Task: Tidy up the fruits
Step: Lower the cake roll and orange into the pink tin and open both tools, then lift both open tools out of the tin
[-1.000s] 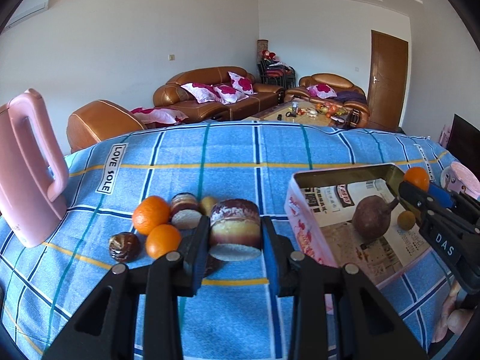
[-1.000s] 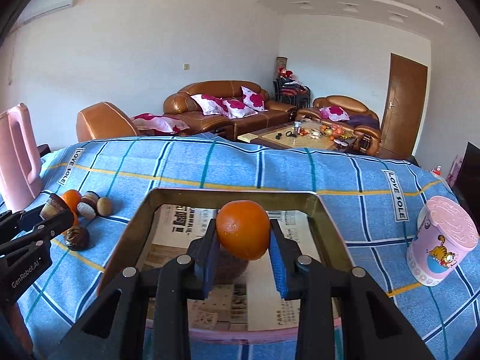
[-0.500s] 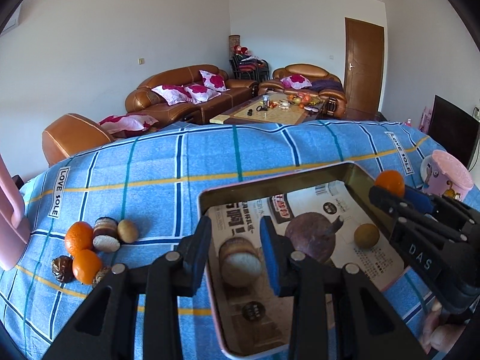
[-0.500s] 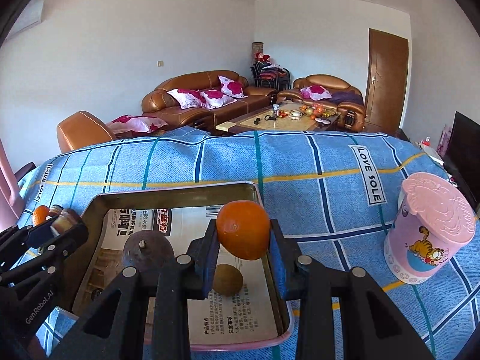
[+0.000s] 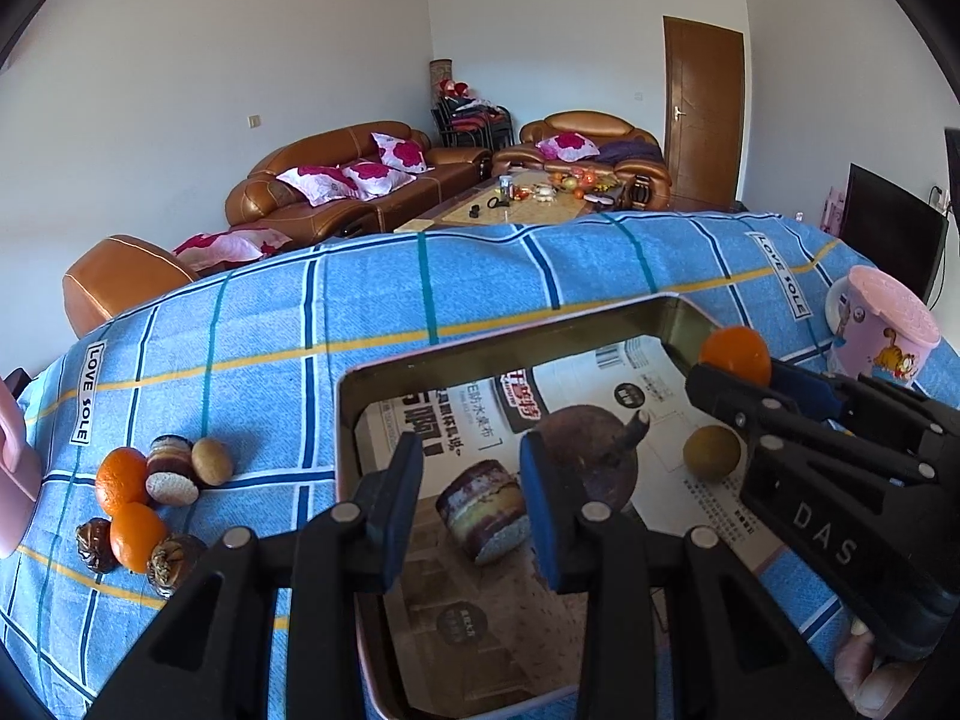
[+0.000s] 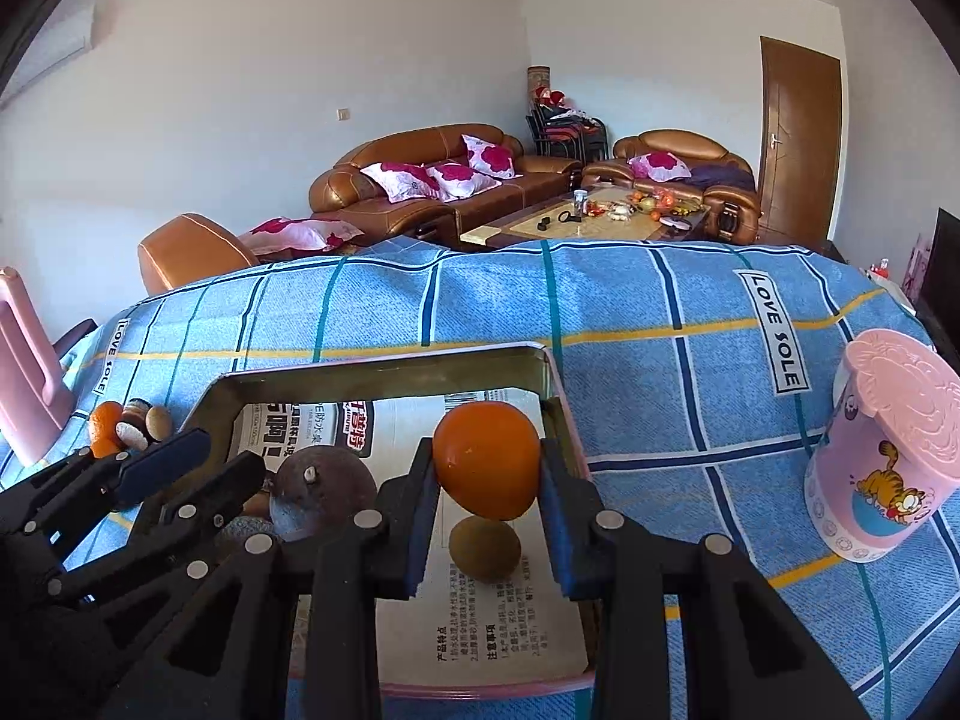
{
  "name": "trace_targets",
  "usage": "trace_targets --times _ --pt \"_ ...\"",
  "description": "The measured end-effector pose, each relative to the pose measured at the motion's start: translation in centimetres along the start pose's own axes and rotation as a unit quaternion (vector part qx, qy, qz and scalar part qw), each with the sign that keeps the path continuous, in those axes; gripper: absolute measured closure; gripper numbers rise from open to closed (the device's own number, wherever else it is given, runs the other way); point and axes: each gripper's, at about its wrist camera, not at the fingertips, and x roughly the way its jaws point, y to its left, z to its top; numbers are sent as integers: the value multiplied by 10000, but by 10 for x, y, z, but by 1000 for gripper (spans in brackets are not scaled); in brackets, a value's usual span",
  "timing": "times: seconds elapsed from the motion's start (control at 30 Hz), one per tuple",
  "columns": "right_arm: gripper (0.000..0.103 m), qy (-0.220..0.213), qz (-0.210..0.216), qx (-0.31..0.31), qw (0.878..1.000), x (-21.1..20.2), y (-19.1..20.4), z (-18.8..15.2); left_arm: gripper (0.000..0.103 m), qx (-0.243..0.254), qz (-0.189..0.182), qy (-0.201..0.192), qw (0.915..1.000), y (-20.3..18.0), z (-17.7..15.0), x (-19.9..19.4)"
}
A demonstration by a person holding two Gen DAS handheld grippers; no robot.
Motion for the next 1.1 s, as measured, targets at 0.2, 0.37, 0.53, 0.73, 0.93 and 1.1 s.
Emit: trace_targets --times 0.2,0.37,0.53,0.73,0.93,1.1 --pt "62 112 275 323 9990 3 -6 -2 35 -157 -30 -130 9998 7 -2 -7" --pt "52 -197 371 490 9979 -8 -10 -1 8 -629 -113 -383 9972 32 2 -24" --pt "50 -1075 85 577 9925 -38 -15 3 0 -1279 470 -887 9867 81 8 -53" --pt "34 -1823 -414 583 9806 -57 -16 3 0 -1560 1003 -746 9798 124 -6 -57" --pt "30 -2179 -689 443 9725 -67 -9 -1 0 -652 1504 -568 9848 122 -19 -56" --pt "30 -2209 -812 359 9712 -69 -5 -1 0 -260 1683 -463 9843 126 -28 -57"
